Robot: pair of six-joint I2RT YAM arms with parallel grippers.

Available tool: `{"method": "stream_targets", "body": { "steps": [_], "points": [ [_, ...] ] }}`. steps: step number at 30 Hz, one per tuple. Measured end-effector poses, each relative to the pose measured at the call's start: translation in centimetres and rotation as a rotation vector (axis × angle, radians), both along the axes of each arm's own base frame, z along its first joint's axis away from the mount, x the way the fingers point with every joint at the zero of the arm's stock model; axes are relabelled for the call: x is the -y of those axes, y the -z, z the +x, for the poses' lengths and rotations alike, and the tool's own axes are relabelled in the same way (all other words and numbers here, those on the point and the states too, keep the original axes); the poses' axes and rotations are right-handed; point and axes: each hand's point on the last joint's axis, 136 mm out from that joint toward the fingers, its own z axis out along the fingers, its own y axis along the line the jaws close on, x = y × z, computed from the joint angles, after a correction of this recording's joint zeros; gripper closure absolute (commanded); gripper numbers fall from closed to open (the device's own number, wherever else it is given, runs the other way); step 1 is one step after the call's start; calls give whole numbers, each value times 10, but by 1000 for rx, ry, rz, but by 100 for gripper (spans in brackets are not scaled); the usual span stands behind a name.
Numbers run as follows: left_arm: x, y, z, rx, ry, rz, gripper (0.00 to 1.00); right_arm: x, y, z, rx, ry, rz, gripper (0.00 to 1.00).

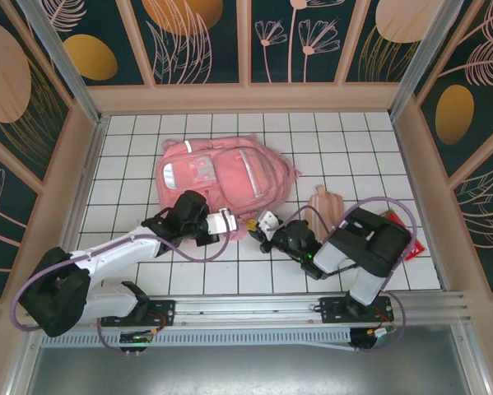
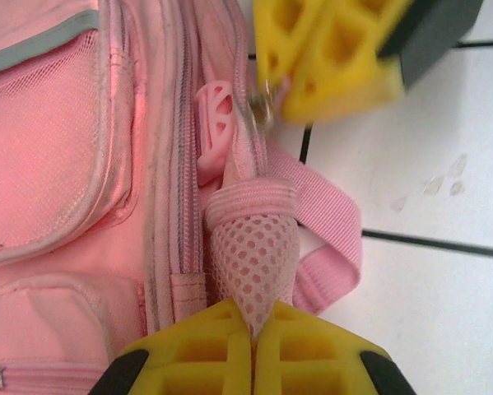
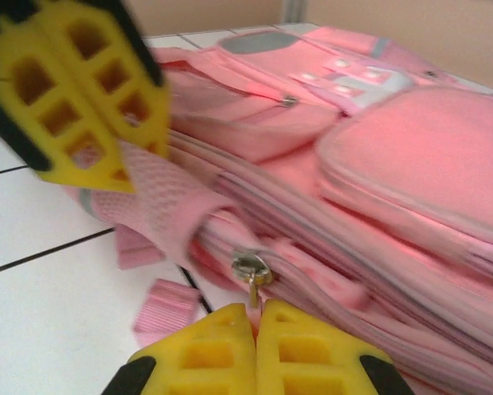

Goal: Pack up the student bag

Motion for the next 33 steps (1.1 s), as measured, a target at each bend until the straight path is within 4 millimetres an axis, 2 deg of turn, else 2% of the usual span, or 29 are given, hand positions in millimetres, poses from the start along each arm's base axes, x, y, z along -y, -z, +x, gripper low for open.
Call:
{"method": "stream_targets", "body": {
  "steps": [4,9,11,14,16,19,20,22,23,25,27,30,33],
  "points": [
    [-14,0,12,62,-30,20,100,20,1,12,-48,124,-33,100],
    [-46,1,35,133,-133,50,100,63,8,31,-142,331,-22,100],
    [-64,-1,50,136,-213,41,78,73,9,32,-166,362,-9,100],
    [-93,-1,80,95,-394,48,53,68,7,26,-181,319,1,100],
    [-103,-7,107,53,-538,33,49,59,8,19,-197,261,-1,100],
    [-108,-21,142,-29,-741,-50,33,38,7,13,-209,164,-1,100],
    [-106,-27,150,-61,-796,-99,17,29,8,12,-217,134,-2,100],
    [-101,-40,156,-140,-891,-228,13,13,11,11,-241,89,-4,100],
    [-97,-45,154,-198,-928,-298,1,5,14,11,-257,68,-1,100],
    [-87,-49,140,-336,-983,-430,1,-13,16,10,-284,29,17,100],
    [-78,-44,116,-503,-1031,-546,1,-32,17,10,-298,-7,31,100],
    [-72,-16,74,-768,-1139,-612,1,-62,16,7,-310,-69,53,100],
    [-73,9,51,-934,-1262,-601,5,-84,15,1,-314,-126,71,100]
  ]
}}
